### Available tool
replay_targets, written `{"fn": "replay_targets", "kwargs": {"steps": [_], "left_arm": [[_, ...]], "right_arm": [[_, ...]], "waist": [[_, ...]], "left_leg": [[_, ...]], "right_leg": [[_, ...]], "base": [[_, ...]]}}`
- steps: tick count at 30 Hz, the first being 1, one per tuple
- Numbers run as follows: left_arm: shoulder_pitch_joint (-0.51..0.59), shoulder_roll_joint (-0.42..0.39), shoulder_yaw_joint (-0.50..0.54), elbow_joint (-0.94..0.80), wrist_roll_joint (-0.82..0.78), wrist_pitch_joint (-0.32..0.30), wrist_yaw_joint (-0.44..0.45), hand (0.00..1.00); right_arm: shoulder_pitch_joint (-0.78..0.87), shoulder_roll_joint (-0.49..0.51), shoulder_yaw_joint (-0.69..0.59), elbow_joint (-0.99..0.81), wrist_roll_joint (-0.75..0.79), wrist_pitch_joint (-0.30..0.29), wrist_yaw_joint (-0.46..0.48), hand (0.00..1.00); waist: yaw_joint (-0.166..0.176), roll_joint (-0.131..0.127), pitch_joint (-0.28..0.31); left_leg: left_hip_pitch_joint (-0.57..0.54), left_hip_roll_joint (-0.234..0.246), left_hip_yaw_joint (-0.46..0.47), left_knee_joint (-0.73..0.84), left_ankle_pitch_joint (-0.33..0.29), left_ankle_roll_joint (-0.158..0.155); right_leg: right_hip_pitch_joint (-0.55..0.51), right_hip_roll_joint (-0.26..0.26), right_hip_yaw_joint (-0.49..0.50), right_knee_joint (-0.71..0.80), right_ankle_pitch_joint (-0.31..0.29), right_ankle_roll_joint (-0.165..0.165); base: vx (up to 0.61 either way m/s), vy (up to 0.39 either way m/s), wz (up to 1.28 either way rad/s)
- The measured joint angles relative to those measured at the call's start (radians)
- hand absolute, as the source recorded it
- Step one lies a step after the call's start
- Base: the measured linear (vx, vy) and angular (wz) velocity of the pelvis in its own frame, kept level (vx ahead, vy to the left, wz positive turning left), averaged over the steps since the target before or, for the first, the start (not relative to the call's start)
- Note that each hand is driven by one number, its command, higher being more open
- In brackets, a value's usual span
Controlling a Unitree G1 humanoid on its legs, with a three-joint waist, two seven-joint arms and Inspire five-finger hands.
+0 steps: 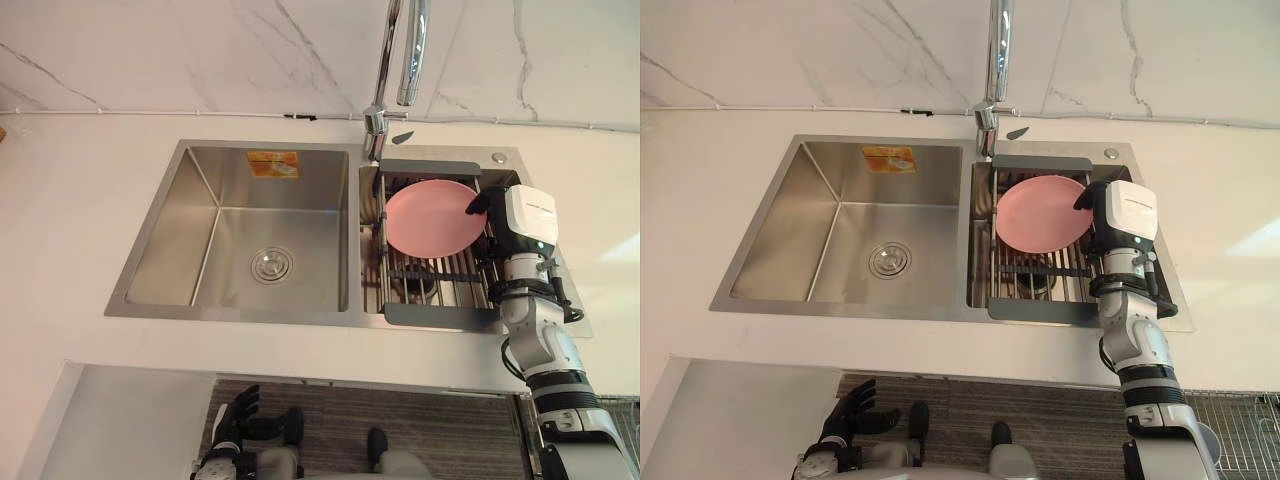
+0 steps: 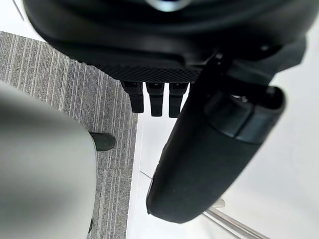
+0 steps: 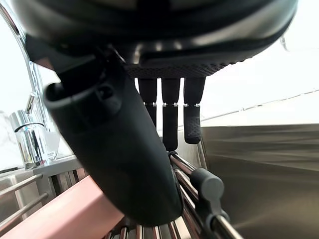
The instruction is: Walk over to the sink, pick up the cup, carry it to the dishwasher, place the cup inside the dishwasher, then close the dishwasher door
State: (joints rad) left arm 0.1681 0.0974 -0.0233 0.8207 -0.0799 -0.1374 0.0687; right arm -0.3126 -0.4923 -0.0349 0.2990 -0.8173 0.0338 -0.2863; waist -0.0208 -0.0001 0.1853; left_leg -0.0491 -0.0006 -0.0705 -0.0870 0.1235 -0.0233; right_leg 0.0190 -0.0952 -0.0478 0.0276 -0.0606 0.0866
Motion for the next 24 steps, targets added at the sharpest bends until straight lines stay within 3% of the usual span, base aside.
{"fn": "replay_targets", "kwargs": {"steps": [14, 24], "left_arm": [[0.001, 0.000, 0.005, 0.011, 0.001, 0.003, -0.003, 0.90], [0.001, 0.000, 0.006, 0.016, 0.001, 0.008, -0.004, 0.90]], "right_arm": [[0.132, 0.027, -0.005, -0.158, 0.062, -0.022, 0.018, 0.30], [0.201, 0.028, -0.032, -0.290, 0.079, -0.078, 0.024, 0.30]], "waist": [[-0.019, -0.002, 0.001], [-0.023, -0.005, -0.002]], "left_leg": [[0.040, 0.008, 0.000, 0.000, 0.001, -0.002], [0.055, 0.011, 0.004, -0.001, 0.002, -0.003]], "right_leg": [[0.036, 0.001, -0.004, 0.007, 0.000, 0.000], [0.049, 0.004, 0.001, 0.007, 0.000, 0.000]], "base": [[-0.01, -0.002, 0.00], [-0.01, -0.003, -0.01]]}}
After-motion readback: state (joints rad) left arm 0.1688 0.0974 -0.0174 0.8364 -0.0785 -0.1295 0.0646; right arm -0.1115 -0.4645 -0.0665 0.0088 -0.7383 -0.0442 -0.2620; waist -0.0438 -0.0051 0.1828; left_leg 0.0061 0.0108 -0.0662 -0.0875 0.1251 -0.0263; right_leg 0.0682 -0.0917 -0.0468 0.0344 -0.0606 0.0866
